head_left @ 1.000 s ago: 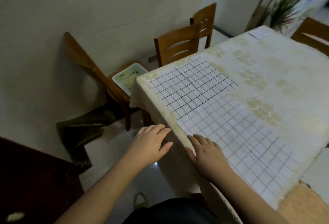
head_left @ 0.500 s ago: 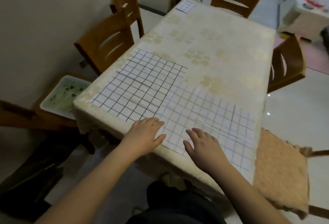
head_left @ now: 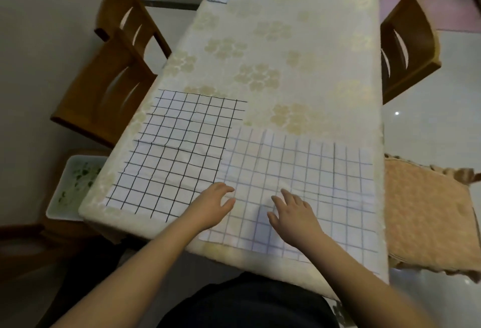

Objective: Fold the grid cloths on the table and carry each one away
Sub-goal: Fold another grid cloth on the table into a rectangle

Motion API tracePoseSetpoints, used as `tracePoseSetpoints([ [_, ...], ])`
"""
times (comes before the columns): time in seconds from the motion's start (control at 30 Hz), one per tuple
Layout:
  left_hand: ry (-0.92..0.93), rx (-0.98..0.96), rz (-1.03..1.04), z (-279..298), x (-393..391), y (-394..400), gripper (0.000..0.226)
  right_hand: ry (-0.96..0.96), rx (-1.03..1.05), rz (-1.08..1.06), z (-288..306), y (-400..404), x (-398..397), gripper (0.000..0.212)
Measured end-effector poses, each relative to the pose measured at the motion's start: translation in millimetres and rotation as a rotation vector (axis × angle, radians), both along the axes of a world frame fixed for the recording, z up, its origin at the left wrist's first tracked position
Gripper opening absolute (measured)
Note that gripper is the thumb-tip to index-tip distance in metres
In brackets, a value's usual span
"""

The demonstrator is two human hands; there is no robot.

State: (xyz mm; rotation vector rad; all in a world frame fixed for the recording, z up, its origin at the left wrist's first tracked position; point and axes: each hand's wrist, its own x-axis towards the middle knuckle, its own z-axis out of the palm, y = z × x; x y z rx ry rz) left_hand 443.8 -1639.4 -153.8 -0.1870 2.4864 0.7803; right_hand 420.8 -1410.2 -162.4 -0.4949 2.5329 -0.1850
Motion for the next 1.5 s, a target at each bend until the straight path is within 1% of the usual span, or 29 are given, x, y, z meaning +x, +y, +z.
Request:
tracePoseSetpoints([
  [0.07,-0.032,0.034,0.08,-11.6,-10.4,-5.0,0.043,-0.021,0.008,-0.032,-11.1,-3.7,-8.0,0.057],
  [0.27,-0.042,0.028,0.236,-50.4,-32.1,-18.6,0.041,-0.057,0.049,-0.131,-39.8,-10.4,-11.3,0.064],
  [0.37,-0.029,-0.023,0.206,-63.3,-31.8,-18.6,0.041,-0.076,0.053,-0.174,-47.0,-15.8,-6.0,0.064],
  [0.43,-0.019,-0.049,0.176,-67.6,-29.7,-18.9,0.042,-0.085,0.049,-0.207,-49.5,-19.5,-1.9,0.069],
  [0.5,-0.014,-0.033,0.168,-68.5,-29.2,-19.5,0.044,-0.098,0.038,-0.239,-51.4,-23.3,1.7,0.074],
  [0.63,-0.014,0.157,0.241,-65.2,-32.2,-20.2,0.042,-0.112,0.016,-0.286,-54.2,-29.6,7.4,0.077],
  [0.7,-0.012,0.276,0.358,-62.2,-33.6,-23.9,0.039,-0.116,0.018,-0.303,-55.6,-32.0,8.7,0.077],
  [0.8,-0.069,0.478,0.545,-54.3,-35.4,-31.7,0.034,-0.112,0.017,-0.327,-57.0,-36.3,10.0,0.076],
  [0.87,-0.103,0.567,0.596,-48.1,-34.8,-38.0,0.032,-0.115,0.011,-0.343,-55.9,-40.4,11.6,0.076],
  [1.03,-0.111,0.563,0.511,-39.0,-31.7,-49.5,0.033,-0.127,-0.019,-0.369,-56.6,-47.8,14.2,0.073],
  [1.17,-0.093,0.491,0.347,-27.1,-34.6,-60.9,0.035,-0.148,-0.071,-0.405,-53.6,-54.2,17.5,0.072],
  [1.23,-0.085,0.458,0.277,-19.9,-37.9,-68.2,0.038,-0.167,-0.147,-0.461,-50.6,-56.7,18.5,0.07],
  [1.33,-0.096,0.399,0.177,-8.7,-42.6,-78.8,0.046,-0.2,-0.331,-0.615,-45.9,-61.7,19.6,0.066],
  [1.4,-0.098,0.333,0.086,-1.2,-44.1,-82.9,0.05,-0.219,-0.456,-0.766,-41.8,-65.7,20.1,0.062],
  [1.5,-0.032,0.204,-0.026,9.5,-44.8,-84.5,0.052,-0.266,-0.598,-0.966,-36.7,-69.2,21.1,0.058],
])
